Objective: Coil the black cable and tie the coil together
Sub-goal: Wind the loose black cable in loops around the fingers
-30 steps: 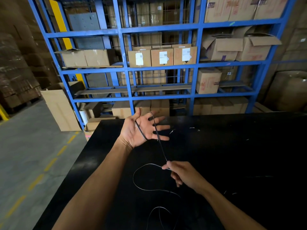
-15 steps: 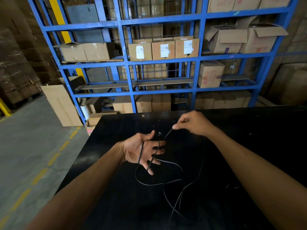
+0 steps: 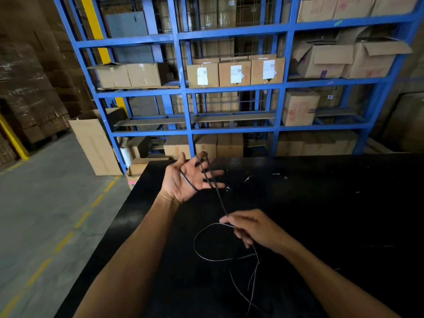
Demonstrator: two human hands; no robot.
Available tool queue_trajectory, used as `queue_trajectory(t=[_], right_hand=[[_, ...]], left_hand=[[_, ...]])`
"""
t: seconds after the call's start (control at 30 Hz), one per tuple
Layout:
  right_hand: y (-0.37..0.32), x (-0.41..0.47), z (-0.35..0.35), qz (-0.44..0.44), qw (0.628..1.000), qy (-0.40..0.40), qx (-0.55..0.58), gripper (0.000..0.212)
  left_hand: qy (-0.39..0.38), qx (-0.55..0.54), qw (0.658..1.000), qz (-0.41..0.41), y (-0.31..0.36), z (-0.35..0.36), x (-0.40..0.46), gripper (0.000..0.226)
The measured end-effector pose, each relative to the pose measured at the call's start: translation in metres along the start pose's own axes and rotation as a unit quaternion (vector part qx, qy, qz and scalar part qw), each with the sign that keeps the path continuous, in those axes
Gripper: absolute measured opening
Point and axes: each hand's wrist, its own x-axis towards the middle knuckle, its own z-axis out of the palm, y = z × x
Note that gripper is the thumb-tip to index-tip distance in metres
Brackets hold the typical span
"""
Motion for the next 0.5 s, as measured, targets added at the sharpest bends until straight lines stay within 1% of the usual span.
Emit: queue_trajectory(t=[0.07, 0.1, 0.2, 0.23, 0.27, 0.33, 0.37, 0.43, 0.5], right_hand=[[0.012, -0.001, 0.002, 0.029, 0.999, 0.003, -0.020, 0.028], [0.016, -0.001, 0.000, 0.045, 0.999, 0.010, -0.029, 0.033], [0.020, 0.005, -0.012, 0.094, 0.988, 0.039, -0.114, 0.060], [0.018, 0.008, -0.017, 0.096, 0.982, 0.054, -0.155, 0.062], [0.015, 0.012, -0.024, 0.087, 0.975, 0.072, -0.192, 0.060], [0.004, 0.020, -0.042, 0.049, 0.964, 0.098, -0.241, 0.045], [-0.003, 0.025, -0.052, 0.031, 0.959, 0.097, -0.264, 0.037], [-0.024, 0.031, -0.070, 0.002, 0.947, 0.057, -0.317, 0.023], [-0.049, 0.034, -0.081, -0.018, 0.923, 0.019, -0.384, 0.016]], left_hand=[[-0.038, 0.006, 0.999, -0.014, 0.004, 0.008, -0.001, 0.075], [-0.059, 0.012, 0.998, -0.027, 0.004, 0.014, -0.003, 0.075], [-0.117, 0.040, 0.989, -0.084, 0.004, 0.031, -0.010, 0.075], [-0.136, 0.049, 0.984, -0.107, 0.002, 0.037, -0.012, 0.075], [-0.150, 0.059, 0.978, -0.132, -0.001, 0.042, -0.015, 0.075], [-0.174, 0.080, 0.964, -0.184, -0.009, 0.048, -0.021, 0.076], [-0.180, 0.091, 0.957, -0.210, -0.014, 0.050, -0.024, 0.076], [-0.176, 0.127, 0.940, -0.262, -0.025, 0.048, -0.030, 0.076], [-0.158, 0.166, 0.924, -0.306, -0.034, 0.043, -0.035, 0.075]])
